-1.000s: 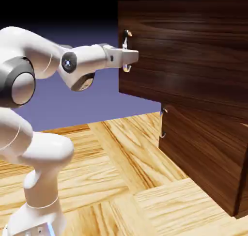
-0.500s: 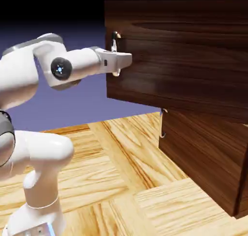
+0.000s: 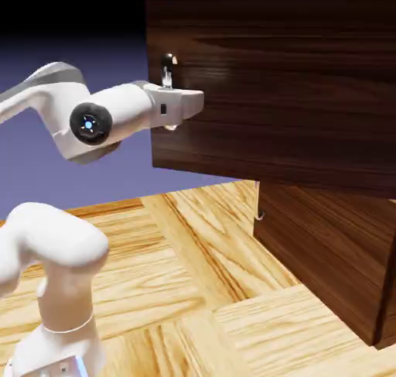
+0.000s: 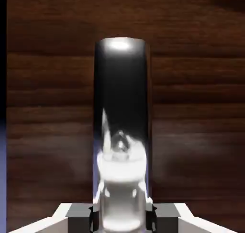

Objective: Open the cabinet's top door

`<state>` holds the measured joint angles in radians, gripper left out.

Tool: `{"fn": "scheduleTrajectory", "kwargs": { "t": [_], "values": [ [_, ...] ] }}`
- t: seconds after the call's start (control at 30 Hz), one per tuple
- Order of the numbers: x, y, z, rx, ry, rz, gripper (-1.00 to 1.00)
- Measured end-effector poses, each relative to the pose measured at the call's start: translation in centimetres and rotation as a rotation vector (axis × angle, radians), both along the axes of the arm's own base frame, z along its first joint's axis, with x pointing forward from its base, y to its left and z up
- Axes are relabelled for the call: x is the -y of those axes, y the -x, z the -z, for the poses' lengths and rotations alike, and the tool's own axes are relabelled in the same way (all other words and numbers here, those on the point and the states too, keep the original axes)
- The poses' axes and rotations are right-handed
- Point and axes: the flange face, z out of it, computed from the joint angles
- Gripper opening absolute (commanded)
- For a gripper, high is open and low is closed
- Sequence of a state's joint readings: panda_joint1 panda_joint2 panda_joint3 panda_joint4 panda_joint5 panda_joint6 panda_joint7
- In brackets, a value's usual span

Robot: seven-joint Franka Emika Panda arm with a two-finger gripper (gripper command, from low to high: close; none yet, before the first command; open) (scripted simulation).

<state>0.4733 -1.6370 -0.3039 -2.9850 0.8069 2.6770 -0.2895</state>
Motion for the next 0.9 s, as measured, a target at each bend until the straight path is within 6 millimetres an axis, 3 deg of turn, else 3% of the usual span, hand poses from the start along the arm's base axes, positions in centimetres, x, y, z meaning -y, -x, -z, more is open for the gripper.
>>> {"fn": "scheduleTrajectory", "kwargs": {
  "t": [0.4,0.67,0.9],
  "values": [
    [9.3,3.4,0.0,-0.002,-0.003,-0.195,-1.00],
    [18.5,4.9,0.0,-0.002,-0.002,-0.374,-1.00],
    [26.1,4.8,0.0,-0.002,-0.002,-0.521,-1.00]
  ]
}}
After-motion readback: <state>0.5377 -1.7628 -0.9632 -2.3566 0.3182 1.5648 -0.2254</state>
